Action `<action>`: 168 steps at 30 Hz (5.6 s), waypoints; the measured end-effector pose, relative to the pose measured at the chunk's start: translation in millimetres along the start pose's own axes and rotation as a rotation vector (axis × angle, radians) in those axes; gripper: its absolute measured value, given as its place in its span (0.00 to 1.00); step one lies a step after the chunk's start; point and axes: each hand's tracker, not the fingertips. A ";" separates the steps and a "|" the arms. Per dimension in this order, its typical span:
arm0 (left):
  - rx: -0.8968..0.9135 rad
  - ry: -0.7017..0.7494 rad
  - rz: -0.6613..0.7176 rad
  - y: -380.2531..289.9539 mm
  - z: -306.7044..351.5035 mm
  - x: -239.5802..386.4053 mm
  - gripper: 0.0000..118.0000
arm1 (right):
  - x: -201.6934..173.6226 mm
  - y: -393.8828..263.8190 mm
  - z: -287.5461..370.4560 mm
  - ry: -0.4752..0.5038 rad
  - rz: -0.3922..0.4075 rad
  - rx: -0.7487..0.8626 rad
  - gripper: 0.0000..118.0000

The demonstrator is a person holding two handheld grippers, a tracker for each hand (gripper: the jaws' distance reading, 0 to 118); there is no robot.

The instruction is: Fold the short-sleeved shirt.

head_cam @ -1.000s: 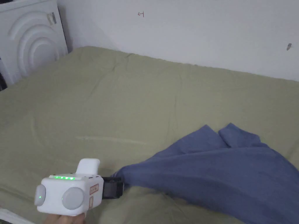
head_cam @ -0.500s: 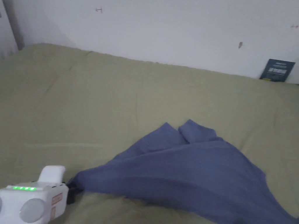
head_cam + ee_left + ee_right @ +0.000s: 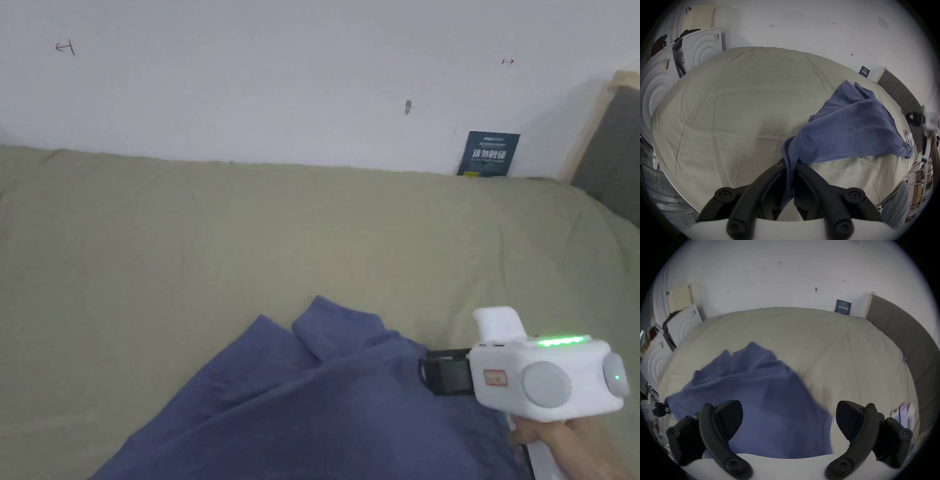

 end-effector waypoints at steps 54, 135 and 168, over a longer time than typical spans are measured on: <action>0.512 0.057 -0.085 260.8 272.2 122.4 0.05 | 89.0 60.1 407.3 -0.037 -0.080 0.569 0.00; 0.104 0.237 -0.130 95.9 -27.7 67.7 0.05 | 63.5 -115.1 135.9 0.051 -0.140 0.166 0.00; 0.066 0.093 -0.055 -55.2 92.6 45.2 0.98 | 60.0 -269.2 208.0 -0.002 -0.279 0.051 0.98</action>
